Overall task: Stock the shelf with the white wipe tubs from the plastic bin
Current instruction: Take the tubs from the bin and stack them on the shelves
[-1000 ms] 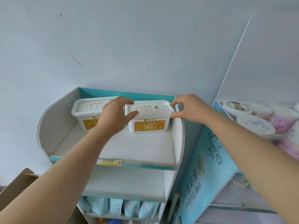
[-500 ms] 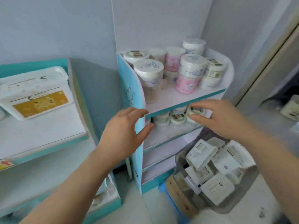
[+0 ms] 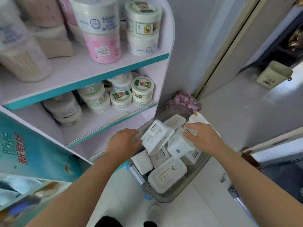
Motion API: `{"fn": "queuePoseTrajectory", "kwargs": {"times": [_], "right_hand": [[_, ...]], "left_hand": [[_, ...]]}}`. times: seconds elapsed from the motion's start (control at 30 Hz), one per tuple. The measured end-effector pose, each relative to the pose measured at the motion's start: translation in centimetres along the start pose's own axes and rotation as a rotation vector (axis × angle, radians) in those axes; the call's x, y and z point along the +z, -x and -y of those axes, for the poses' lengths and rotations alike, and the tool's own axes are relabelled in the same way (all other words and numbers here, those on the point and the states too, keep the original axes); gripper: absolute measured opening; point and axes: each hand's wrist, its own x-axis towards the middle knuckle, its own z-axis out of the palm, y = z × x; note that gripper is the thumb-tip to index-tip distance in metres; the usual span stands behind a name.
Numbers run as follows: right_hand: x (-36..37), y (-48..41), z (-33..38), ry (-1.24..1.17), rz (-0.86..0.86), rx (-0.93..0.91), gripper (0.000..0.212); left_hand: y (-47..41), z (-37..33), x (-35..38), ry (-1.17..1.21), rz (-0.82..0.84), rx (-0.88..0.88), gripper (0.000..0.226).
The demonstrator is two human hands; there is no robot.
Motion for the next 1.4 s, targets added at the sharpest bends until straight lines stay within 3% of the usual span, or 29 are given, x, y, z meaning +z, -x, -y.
{"fn": "queuePoseTrajectory", "kwargs": {"times": [0.23,0.47,0.63,0.77,0.93,1.17,1.4], "right_hand": [[5.8,-7.1,-4.0,-0.027,0.152,-0.01,0.048],[10.6,-12.5,-6.6,-0.043,0.223,-0.044,0.044],[12.4,-14.4,-7.9,-0.134,0.204,-0.077,0.036],[12.2,-15.5,-8.4,-0.195,0.256,-0.1,0.032],[11.6,-15.7,-7.4,-0.267,0.262,-0.127,0.02],[6.5,-14.3,-4.1,-0.336,0.247,-0.101,0.024],[-0.4,-10.5,2.8,-0.38,0.257,-0.324,0.02]], "left_hand": [[-5.6,1.0,8.5,0.026,0.207,-0.176,0.016],[-8.5,2.7,15.2,0.086,0.338,-0.296,0.048],[-9.1,2.7,18.6,0.128,0.356,-0.396,0.031],[-9.0,2.1,20.1,0.24,0.253,-0.492,0.015],[-7.5,1.5,19.0,0.394,0.055,-0.536,0.017],[-3.9,-1.4,11.7,0.48,-0.228,-0.527,0.009],[2.9,-3.8,2.7,0.465,-0.504,-0.542,0.014]]}}
